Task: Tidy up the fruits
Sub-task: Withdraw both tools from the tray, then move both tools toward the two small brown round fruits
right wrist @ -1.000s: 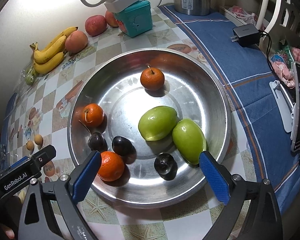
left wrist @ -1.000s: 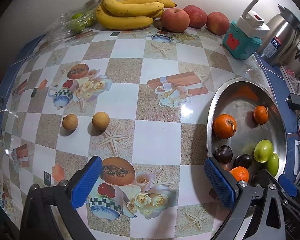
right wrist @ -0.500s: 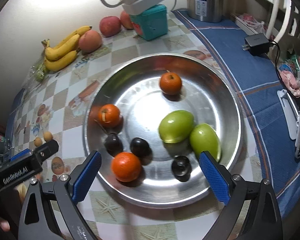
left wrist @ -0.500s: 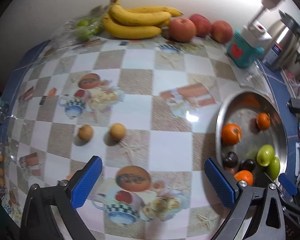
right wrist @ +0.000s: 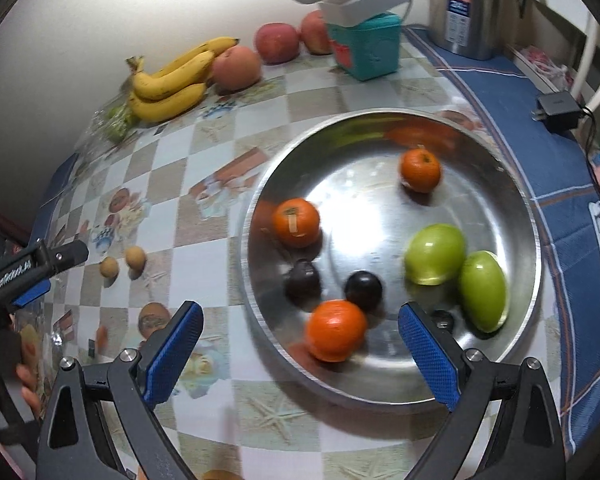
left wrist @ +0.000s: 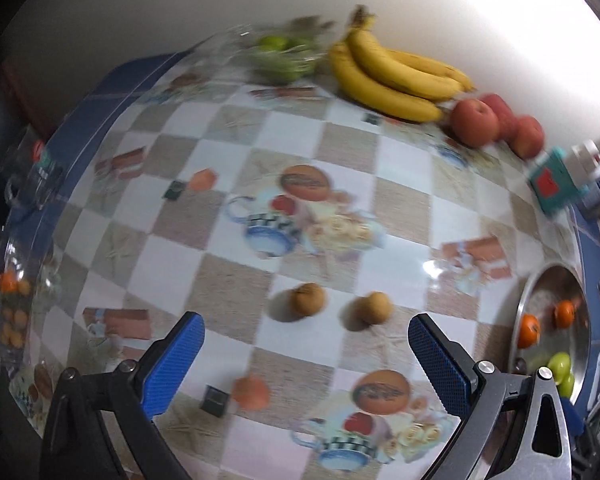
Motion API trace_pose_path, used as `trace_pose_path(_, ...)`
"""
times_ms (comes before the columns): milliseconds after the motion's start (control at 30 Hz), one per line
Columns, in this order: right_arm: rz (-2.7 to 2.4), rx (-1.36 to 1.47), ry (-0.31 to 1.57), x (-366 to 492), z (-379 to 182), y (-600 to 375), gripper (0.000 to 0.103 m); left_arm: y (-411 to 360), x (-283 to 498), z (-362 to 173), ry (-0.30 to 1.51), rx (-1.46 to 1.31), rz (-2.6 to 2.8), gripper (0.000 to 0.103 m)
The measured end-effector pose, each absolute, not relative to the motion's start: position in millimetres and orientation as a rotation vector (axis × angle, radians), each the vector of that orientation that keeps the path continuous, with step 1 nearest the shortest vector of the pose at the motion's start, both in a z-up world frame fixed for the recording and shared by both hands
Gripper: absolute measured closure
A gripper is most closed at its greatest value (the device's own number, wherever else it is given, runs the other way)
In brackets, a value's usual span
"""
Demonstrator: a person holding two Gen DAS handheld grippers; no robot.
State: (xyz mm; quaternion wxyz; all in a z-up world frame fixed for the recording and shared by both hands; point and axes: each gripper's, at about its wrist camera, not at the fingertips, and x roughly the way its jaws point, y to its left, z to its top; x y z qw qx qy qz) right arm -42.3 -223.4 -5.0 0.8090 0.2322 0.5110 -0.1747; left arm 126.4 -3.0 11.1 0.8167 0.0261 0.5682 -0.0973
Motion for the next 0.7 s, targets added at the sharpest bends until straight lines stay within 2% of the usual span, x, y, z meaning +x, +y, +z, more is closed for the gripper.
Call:
trace_pose_path(400, -0.266, 0.466, 1.063, -8, -1, -174, 0.005, 66, 150, 7, 1.217, -0.102, -0.062, 0.0)
trace_pose_path(700, -0.186, 0.441, 1.029, 20, 3, -138, 0.005, 67, 159, 0, 1.222, -0.11, -0.081, 0.0)
